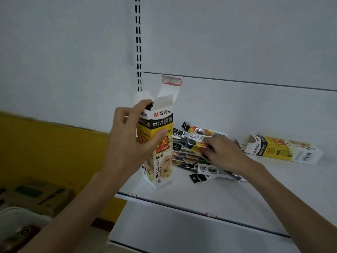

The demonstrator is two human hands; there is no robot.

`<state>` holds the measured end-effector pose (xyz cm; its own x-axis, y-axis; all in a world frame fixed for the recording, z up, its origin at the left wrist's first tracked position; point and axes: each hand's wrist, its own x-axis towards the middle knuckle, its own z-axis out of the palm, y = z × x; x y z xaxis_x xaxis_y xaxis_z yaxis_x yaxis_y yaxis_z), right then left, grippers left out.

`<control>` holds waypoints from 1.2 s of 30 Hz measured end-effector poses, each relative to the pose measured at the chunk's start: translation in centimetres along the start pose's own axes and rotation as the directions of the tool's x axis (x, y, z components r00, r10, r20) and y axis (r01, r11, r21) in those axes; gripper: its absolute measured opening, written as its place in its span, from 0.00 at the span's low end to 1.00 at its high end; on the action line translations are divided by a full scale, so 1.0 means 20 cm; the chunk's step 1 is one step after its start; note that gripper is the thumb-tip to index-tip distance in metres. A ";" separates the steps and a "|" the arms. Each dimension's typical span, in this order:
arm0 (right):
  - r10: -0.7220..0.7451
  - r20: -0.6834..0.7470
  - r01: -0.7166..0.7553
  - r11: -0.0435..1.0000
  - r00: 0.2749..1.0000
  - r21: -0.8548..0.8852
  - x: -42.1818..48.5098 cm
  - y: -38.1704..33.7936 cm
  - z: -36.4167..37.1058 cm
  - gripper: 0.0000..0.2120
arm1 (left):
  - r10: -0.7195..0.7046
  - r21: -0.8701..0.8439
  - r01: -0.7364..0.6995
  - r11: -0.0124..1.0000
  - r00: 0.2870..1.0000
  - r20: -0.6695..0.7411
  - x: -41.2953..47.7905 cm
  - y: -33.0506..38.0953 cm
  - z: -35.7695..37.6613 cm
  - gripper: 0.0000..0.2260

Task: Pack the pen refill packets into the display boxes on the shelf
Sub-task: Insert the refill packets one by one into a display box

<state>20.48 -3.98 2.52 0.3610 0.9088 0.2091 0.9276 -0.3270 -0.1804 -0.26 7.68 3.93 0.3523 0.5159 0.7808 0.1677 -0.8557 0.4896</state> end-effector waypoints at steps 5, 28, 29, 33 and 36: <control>0.243 -0.144 -0.160 0.887 0.959 0.433 0.01 0.00 -0.10 0.14 | 0.249 0.245 -0.258 0.935 0.966 0.067 0.08 0.00 -0.08 0.24; -0.022 -0.390 0.363 0.422 0.920 0.831 0.09 -0.38 -0.72 0.17 | 0.226 0.102 -0.322 0.941 0.824 0.519 0.24 0.07 -0.16 0.33; -0.035 -0.380 0.356 0.437 0.924 0.826 0.09 -0.39 -0.71 0.16 | 0.233 0.100 -0.331 0.938 0.818 0.526 0.24 0.07 -0.16 0.31; -0.082 -0.415 0.401 0.482 0.906 0.779 0.11 -0.40 -0.64 0.14 | 0.282 0.061 -0.357 0.932 0.821 0.497 0.24 0.06 -0.16 0.27; -0.118 -0.499 0.484 0.507 0.858 0.713 0.12 -0.41 -0.62 0.14 | 0.185 0.070 -0.254 0.965 0.840 0.509 0.23 0.07 -0.17 0.23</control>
<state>14.94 -2.28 16.49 0.2485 0.6893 0.6805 0.5769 0.4590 -0.6756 -1.51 8.95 9.45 0.7962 0.2545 0.5490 0.1369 -0.9595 0.2463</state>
